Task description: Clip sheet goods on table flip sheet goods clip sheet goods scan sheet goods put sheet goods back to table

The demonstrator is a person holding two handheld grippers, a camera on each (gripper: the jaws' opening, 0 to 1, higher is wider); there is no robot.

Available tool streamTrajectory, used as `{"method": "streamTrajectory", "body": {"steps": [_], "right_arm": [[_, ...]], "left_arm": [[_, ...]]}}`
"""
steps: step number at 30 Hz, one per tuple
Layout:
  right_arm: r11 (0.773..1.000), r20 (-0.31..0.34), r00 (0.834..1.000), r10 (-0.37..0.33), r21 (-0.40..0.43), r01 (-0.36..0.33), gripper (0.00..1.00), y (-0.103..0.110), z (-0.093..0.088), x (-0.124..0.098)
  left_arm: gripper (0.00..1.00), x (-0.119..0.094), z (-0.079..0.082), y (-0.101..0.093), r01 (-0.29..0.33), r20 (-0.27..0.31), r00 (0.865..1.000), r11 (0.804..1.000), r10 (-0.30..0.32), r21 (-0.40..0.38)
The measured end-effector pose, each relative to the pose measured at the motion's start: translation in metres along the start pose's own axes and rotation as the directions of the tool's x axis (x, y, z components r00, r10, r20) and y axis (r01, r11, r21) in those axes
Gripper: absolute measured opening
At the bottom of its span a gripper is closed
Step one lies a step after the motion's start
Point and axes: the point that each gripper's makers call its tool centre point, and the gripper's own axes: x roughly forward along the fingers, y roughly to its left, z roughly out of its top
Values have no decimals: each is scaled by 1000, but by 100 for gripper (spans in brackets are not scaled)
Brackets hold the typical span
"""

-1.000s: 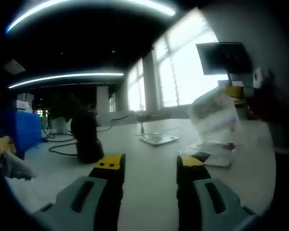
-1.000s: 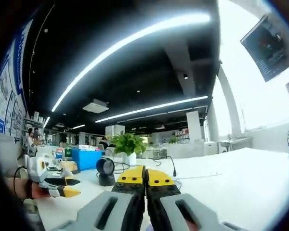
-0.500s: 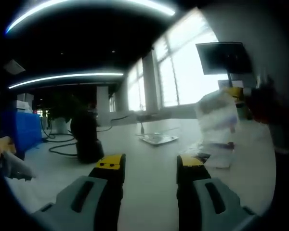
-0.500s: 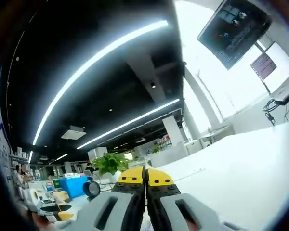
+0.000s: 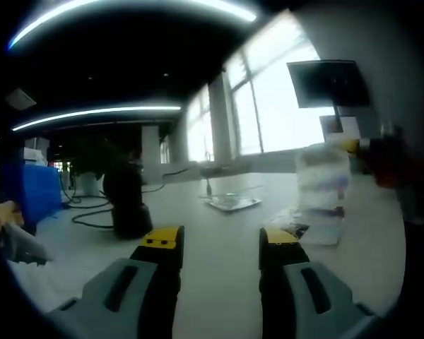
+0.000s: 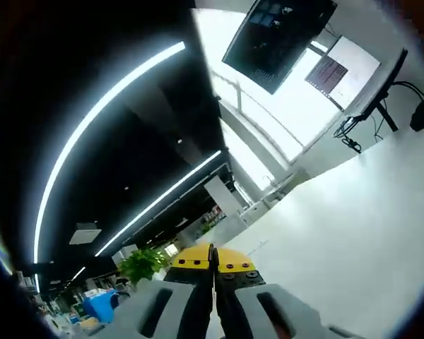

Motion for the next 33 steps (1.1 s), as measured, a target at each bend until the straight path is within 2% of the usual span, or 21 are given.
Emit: {"method": "streamTrajectory", "body": {"steps": [9,12,16,20,24,28,29,31,33], "right_arm": [[993,18,995,-103,62,102,0,-37,6,-6],[981,25,988,-152,129,148,0,-52,4,-8],[969,18,981,-191,162,186,0,-68,-1,-12],[929,-26,968,-249,276,247,0,-85,-9,-15],[921,-9,963,-268,292,259,0,-92,-4,-18],[922,-11,961,-278,279,269,0,-92,-5,-20],[916,-18,959,-283,292,276,0,-93,-6,-21],[886,-66,953,-296,353,300,0,-95,-14,-24],[874,-92,948,-305,368,317,0,-100,-19,-24]], "left_arm": [[35,0,1,0,-1,3,1000,1000,1,-3],[35,0,0,0,-1,1,1000,1000,1,-1],[35,0,0,0,-3,0,1000,1000,3,0],[35,0,0,0,-2,-1,1000,1000,2,0],[35,1,-1,0,-1,-5,1000,1000,1,3],[35,1,-1,0,-3,-4,1000,1000,3,3],[35,0,-1,0,-3,-5,1000,1000,4,3],[35,1,-1,0,-3,-4,1000,1000,3,3],[35,1,-1,0,-2,-6,1000,1000,2,4]]}}
